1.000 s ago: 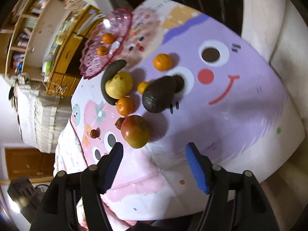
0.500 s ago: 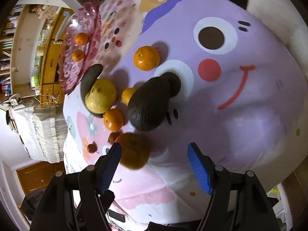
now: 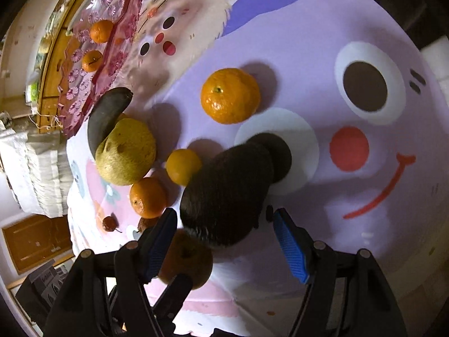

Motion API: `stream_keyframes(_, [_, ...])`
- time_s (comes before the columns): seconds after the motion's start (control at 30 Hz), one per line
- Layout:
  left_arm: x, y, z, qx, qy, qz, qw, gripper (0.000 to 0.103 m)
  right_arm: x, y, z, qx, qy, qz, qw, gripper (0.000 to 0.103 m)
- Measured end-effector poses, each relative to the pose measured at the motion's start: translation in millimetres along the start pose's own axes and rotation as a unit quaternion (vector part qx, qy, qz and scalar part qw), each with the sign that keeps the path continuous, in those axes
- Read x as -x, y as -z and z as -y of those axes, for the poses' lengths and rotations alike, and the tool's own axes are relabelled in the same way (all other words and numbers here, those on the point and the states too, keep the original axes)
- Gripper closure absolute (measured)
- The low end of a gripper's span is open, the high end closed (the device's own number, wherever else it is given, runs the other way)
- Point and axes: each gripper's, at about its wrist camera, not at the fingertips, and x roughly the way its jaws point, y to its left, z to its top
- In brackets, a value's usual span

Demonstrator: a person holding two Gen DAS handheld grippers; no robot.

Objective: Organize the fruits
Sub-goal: 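Grasp the red apple with the left gripper while the right gripper grasps the avocado, then lift apple and avocado into the pink bowl and open both grippers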

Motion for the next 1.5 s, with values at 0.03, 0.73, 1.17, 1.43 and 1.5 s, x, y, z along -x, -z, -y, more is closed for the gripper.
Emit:
stream_keyframes(0.03, [-2,-2,0,0.001,-0.001,-0.002,1.0,0.019,-1,-2,-1,0.003,0.005,0.0,1.0,0.031])
stream_keyframes(0.73, [-26,-10,8,0.001,0.003,-0.005,1.0,0.038,-4,-21,-12,0.055,0.017,0.002,0.998,0.036])
stream_keyframes(1.17, [-5,13,-5,-0.001,-0.015,0.019,0.9997,0.039,7,-6,-5,0.071,-0.004,0.025,0.997,0.041])
stream_keyframes(1.43, [23,39,-26,0.009,-0.02,0.042,0.9989,0.039,8,-5,-3,0.074,-0.007,0.043,0.996,0.042])
stream_keyframes(1.5, [30,43,-27,0.01,-0.02,0.052,0.9984,0.039,9,-3,-1,0.075,-0.011,0.047,0.996,0.042])
